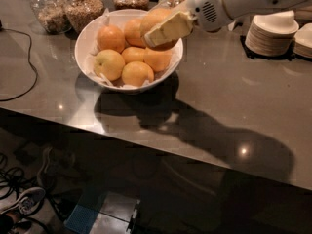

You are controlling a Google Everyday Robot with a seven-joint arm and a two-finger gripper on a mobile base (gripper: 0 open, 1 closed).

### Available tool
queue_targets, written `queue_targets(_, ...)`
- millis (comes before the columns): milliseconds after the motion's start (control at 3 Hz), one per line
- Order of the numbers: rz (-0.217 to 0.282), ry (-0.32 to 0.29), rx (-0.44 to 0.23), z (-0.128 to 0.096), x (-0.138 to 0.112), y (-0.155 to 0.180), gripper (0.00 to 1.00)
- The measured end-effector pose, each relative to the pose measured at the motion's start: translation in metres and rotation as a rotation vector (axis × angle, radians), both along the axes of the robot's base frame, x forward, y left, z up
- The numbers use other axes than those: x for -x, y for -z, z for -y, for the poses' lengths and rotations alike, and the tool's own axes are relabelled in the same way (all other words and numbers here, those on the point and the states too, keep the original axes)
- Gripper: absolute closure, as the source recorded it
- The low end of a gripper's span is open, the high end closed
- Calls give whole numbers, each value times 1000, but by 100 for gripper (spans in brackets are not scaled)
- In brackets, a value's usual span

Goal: Pick orange from white bowl

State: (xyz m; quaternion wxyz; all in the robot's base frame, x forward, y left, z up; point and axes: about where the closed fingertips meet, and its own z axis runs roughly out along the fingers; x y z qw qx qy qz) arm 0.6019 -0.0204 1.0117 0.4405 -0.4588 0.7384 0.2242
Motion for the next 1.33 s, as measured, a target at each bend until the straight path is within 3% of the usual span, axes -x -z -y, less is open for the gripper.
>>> queue_targets(333,53,-148,-145,9,37,-29,100)
queue_targets(667,107,-195,-161,6,47,-40,100)
queue_targets(1000,105,-191,-153,6,45,-38,100)
queue_targets(1333,86,-234,-185,-1,53,-35,100)
